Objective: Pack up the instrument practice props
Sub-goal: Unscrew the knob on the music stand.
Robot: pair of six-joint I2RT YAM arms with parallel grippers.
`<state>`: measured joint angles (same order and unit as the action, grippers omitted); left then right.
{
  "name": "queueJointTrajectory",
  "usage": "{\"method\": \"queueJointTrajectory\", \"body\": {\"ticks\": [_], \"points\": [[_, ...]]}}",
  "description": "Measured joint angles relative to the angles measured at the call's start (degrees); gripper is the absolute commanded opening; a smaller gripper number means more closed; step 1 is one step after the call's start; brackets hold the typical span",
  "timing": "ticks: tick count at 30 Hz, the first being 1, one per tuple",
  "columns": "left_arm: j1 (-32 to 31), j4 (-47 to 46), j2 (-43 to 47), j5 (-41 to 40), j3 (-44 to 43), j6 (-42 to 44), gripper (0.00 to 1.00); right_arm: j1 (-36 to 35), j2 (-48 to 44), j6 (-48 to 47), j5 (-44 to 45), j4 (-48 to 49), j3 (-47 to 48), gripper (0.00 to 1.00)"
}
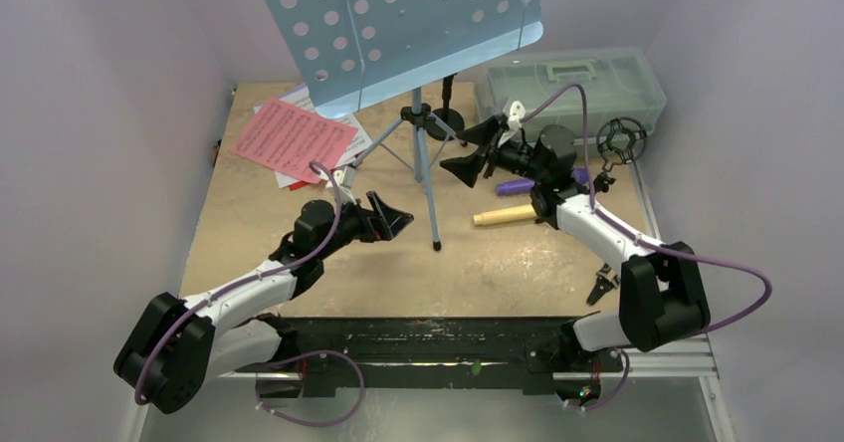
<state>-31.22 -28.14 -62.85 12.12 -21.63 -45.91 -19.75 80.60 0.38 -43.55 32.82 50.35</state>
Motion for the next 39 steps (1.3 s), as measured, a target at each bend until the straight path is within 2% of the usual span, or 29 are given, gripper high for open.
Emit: {"method": "queueJointTrajectory", "body": {"ticks": [6, 13, 20, 27, 34, 39], "points": [[0.0, 0.2, 0.0, 0.0, 0.0, 0.0, 0.95, 1.6, 0.9, 25.6, -0.6, 10.6, -0.8, 0.8], [0.0, 0.4, -0.3, 0.0, -0.1, 0.1, 0.95, 1.6, 6.9, 53.7, 1.4, 14.1, 1.6, 0.73], [0.0, 0.6, -1.2, -0.2, -0.4, 0.6, 0.95, 1.6, 11.2, 73.3, 2.5, 17.4, 4.1, 0.68], [0.0, 1.1, -1.3, -0.3, -0.8, 0.8, 0.95, 0.4, 14.2, 80.6, 3.5, 14.8, 10.3, 0.63], [0.0, 2.3, -1.3, -0.5, -0.8, 1.5, 0.95, -0.4, 14.6, 80.8, 5.6, 9.5, 11.2, 0.63], [0.0, 2.6, -1.3, -0.5, -0.8, 1.6, 0.95, -0.4, 14.8, 79.9, 8.0, 4.8, 11.6, 0.56]]}}
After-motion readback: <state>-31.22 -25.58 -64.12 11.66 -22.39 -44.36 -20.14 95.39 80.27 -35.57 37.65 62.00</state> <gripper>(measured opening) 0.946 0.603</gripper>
